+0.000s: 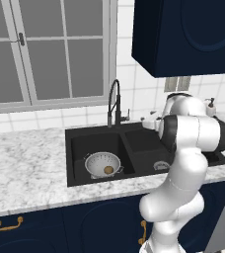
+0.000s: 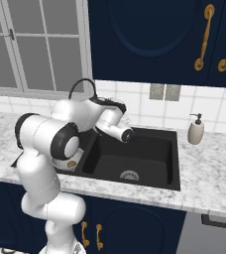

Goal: Put the colander in the sink, put the kiwi in the colander, and turn on the sink faucet and pour water over the colander.

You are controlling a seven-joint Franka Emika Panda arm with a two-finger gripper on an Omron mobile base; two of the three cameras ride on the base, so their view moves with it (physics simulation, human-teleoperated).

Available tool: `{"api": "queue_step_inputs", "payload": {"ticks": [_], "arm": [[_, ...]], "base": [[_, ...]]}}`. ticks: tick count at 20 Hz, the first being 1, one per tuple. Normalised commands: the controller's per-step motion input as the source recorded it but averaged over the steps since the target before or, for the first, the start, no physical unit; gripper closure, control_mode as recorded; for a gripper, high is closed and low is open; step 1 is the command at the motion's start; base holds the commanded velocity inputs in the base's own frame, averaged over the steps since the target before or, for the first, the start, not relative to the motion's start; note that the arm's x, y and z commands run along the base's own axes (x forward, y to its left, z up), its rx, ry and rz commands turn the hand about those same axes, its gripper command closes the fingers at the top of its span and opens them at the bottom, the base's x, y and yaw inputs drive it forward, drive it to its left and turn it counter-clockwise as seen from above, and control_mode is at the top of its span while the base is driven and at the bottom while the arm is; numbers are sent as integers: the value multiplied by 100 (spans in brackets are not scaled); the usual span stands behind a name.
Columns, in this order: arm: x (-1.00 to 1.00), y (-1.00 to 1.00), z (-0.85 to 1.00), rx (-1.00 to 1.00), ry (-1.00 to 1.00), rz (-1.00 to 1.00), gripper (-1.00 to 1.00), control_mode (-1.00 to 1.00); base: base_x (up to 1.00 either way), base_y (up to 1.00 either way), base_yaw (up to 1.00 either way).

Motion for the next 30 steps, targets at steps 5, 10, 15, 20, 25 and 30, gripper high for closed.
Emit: {"api": "queue_step_inputs", "payload": {"ticks": [5,10,15,20,25,30], "arm": [[45,1,-1,6,0,1,-100,-100],[38,8,-12,9,-1,0,-100,-100],[33,22,-22,1,-2,0,-100,-100],[31,26,-20,0,-6,0,-100,-100],[31,16,-6,0,-5,0,-100,-100],[32,0,0,0,-2,0,-100,-100]], "base": [[0,0,0],[0,0,0],[0,0,0],[0,0,0],[0,0,0],[0,0,0]]}}
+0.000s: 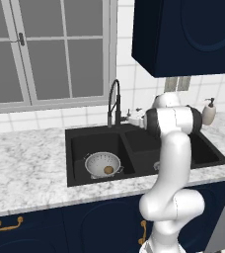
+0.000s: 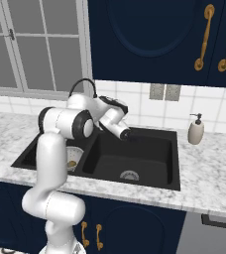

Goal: Put the colander in the sink, put the kiwi in the colander, and turn on the sink faucet and pour water over the colander.

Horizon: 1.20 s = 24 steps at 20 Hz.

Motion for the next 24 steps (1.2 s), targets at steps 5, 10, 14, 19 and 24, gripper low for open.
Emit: {"api": "queue_step_inputs", "payload": {"ticks": [5,10,14,19,24], "arm": [[35,0,-3,0,-1,0,-100,-100],[38,0,-25,0,0,0,-100,-100],[37,0,-30,0,0,0,-100,-100],[36,0,-25,0,0,0,-100,-100],[29,0,-6,0,0,-4,-100,-100]], "base": [[0,0,0],[0,0,0],[0,0,0],[0,0,0],[0,0,0]]}}
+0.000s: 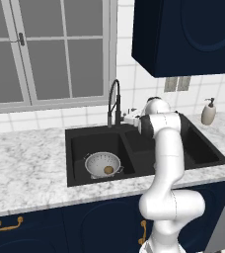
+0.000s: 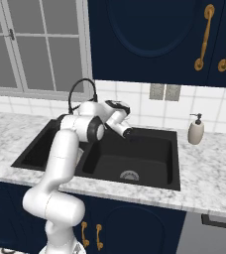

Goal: Put the colander in the sink, put the kiwi in the colander, and turn on the sink faucet and pour water over the colander.

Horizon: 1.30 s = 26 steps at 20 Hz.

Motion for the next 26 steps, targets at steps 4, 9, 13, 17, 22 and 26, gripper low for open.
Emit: {"api": "queue_step_inputs", "payload": {"ticks": [4,9,13,17,22,26], "arm": [[21,1,0,0,-2,-11,-100,-100],[10,6,0,0,-7,-18,100,-100],[12,1,0,0,-9,-21,100,-100],[20,-5,22,7,-6,-13,100,-100],[23,-41,50,19,0,-1,100,-100],[23,-78,51,25,1,-4,100,-100]], "base": [[0,0,0],[0,0,0],[0,0,0],[0,0,0],[0,0,0],[0,0,0]]}}
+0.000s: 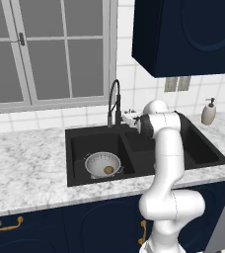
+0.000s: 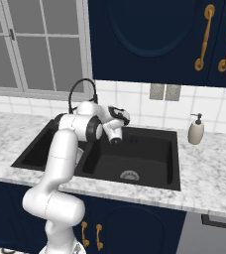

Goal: Put the colander in the sink, put the kiwi in the colander, and turn on the sink faucet and pour water over the colander.

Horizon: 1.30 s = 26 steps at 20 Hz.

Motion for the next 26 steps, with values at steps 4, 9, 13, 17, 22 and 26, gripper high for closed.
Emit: {"api": "queue_step_inputs", "payload": {"ticks": [4,9,13,17,22,26], "arm": [[31,-87,35,23,8,-9,100,-100],[35,-90,26,20,13,-9,100,-100],[3,-73,64,29,1,0,100,-100],[-35,-52,100,34,-10,9,100,-100],[-93,-46,86,27,-17,11,100,-100],[-100,-51,44,24,-15,0,100,-100]], "base": [[0,0,0],[0,0,0],[0,0,0],[0,0,0],[0,0,0],[0,0,0]]}}
